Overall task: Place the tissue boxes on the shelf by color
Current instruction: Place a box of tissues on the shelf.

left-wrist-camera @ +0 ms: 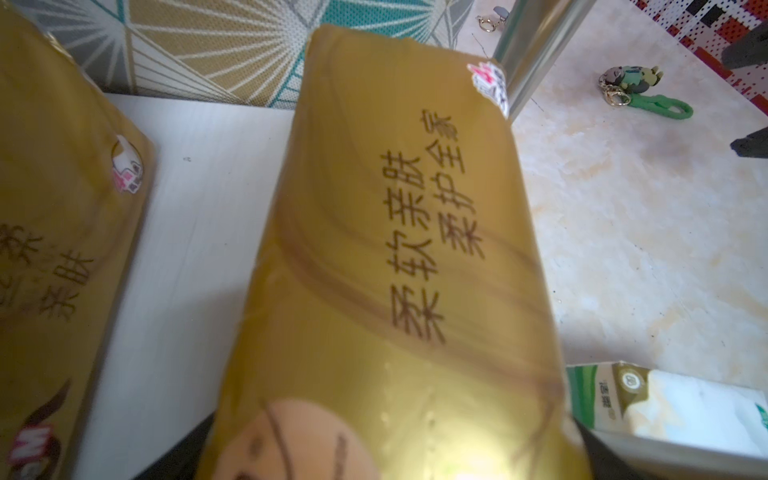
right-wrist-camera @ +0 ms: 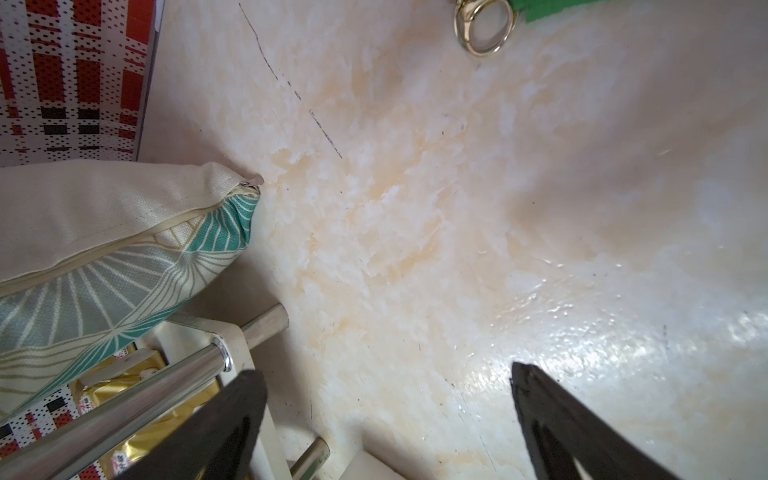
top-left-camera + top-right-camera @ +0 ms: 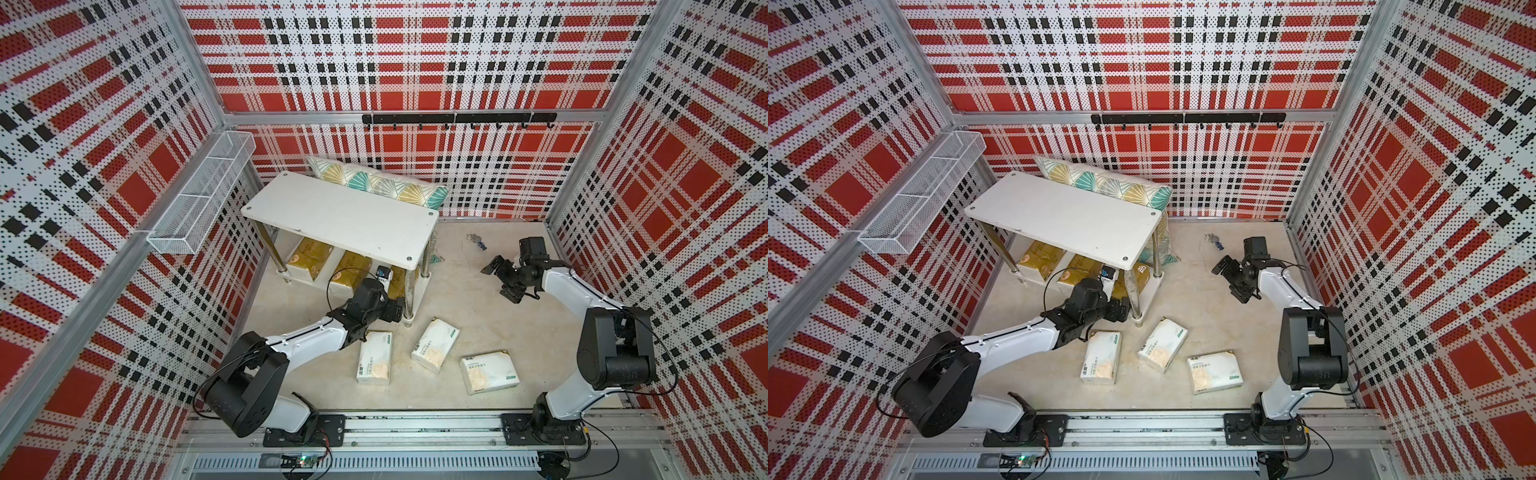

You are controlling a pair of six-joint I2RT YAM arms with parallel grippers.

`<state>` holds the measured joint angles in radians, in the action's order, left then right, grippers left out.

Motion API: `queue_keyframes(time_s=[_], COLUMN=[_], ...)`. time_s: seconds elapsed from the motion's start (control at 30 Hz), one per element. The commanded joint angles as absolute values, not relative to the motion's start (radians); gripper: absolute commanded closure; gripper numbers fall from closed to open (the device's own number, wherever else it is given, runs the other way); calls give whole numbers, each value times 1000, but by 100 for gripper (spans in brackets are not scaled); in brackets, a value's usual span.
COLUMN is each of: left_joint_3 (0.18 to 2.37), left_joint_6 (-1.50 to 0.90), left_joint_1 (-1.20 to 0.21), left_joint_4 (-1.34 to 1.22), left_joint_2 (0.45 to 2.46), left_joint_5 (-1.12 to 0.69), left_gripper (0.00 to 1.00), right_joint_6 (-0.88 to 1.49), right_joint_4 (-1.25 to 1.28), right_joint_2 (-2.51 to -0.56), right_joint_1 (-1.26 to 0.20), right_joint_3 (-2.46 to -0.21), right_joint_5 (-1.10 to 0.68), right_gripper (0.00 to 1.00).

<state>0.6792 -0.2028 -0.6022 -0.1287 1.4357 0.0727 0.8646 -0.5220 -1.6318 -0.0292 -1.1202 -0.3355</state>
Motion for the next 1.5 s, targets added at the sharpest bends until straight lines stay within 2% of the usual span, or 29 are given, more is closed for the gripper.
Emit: queue_keyframes(time_s=[0.0,0.53,1.47], left_joint_3=[681,686,657], left_joint_6=[-213,-212,-259], left_joint_1=[-609,-609,-615], left_joint_4=[-166,-123,17], left_joint_2=[1442,1378,1163], left_joint_5=[98,82,132], left_gripper=[8,2,1], right_joint_6=[867,871,871], right_joint_4=[-509,-498,-505], right_joint_2=[-1632,-1640,-1632], right_joint_1=[-37,-43,-67], right_joint_3=[-1114,-1108,-1124], right_joint_5=[-336,-339,-317], right_gripper=[0,0,0])
